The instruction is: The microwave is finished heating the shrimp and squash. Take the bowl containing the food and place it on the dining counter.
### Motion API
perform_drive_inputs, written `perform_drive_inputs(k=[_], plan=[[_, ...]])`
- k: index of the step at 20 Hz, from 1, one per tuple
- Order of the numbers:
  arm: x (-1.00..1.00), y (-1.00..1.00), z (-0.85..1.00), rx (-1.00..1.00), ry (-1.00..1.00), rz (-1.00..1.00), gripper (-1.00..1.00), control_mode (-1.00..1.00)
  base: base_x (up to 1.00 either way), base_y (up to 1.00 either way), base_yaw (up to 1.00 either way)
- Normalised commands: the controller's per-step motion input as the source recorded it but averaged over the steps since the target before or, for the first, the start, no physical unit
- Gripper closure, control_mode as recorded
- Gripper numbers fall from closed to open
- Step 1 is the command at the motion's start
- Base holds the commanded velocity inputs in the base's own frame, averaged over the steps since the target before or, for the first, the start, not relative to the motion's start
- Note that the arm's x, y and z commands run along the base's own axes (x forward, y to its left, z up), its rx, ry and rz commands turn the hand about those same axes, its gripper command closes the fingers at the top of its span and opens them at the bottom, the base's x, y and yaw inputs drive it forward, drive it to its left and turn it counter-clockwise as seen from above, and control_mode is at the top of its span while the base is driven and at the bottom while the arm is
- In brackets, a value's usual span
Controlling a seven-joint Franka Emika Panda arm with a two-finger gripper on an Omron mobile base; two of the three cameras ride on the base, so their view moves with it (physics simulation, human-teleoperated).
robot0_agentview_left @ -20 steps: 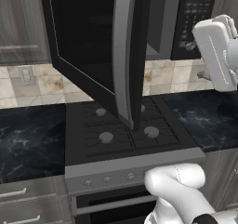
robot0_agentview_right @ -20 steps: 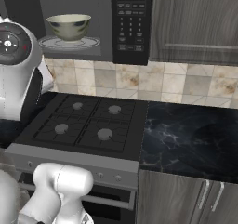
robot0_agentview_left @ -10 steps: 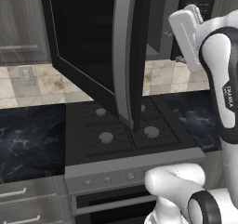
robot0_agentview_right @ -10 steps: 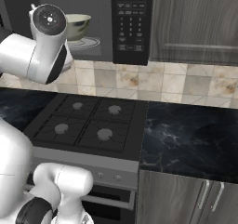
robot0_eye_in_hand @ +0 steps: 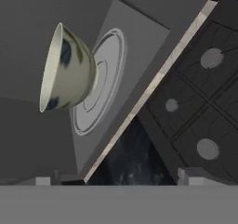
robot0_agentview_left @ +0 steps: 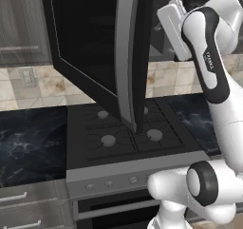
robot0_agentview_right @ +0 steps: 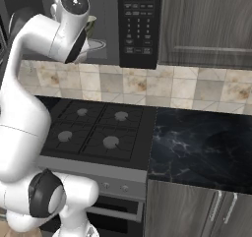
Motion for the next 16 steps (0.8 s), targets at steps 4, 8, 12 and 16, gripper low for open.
perform_drive_inputs(k=[4, 8, 12, 16], plan=[[0.56, 0.22, 0.00, 0.00, 0.01, 0.00, -1.00, -1.00, 0.00, 0.00, 0.00], [0.65, 0.40, 0.00, 0.00, 0.00, 0.00, -1.00, -1.00, 0.00, 0.00, 0.00], [0.62, 0.35, 0.00, 0.00, 0.00, 0.00, -1.00, -1.00, 0.00, 0.00, 0.00], [0.64, 0.25, 0.00, 0.00, 0.00, 0.00, -1.00, -1.00, 0.00, 0.00, 0.00]])
